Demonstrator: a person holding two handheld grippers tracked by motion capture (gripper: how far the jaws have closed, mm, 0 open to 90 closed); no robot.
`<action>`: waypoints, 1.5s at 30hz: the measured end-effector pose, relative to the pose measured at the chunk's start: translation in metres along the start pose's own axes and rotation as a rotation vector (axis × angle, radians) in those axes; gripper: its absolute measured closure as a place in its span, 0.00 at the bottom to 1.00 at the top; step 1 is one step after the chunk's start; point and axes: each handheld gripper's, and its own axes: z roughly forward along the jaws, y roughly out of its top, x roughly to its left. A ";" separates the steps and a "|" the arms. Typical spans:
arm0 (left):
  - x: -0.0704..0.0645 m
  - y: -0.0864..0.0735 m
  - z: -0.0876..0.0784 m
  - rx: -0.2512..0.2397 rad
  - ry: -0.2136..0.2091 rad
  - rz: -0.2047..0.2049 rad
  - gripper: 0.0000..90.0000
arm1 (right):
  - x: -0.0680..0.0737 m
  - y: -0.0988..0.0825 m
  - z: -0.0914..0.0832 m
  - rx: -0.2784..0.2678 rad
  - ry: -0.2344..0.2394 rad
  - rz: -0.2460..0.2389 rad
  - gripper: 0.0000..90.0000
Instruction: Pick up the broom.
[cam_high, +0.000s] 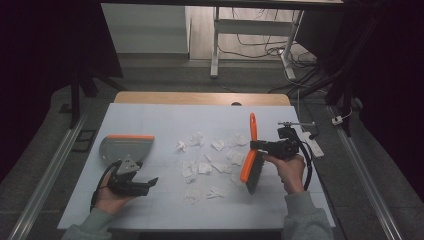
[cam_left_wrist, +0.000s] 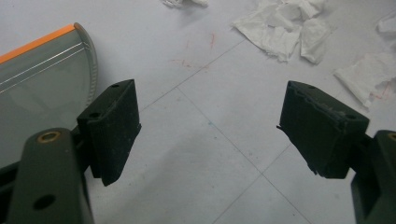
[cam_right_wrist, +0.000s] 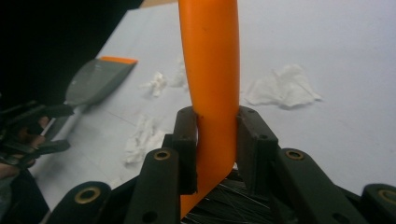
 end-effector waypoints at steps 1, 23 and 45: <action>0.000 0.000 0.000 0.001 0.002 0.000 0.23 | 0.002 -0.001 0.000 -0.009 0.014 -0.002 0.78; -0.006 0.004 0.000 -0.014 0.006 -0.001 0.23 | 0.019 -0.015 0.033 -0.016 0.082 -0.026 0.78; -0.098 0.070 0.031 -0.094 -0.230 0.155 0.24 | 0.040 -0.022 0.043 -0.112 0.075 -0.023 0.78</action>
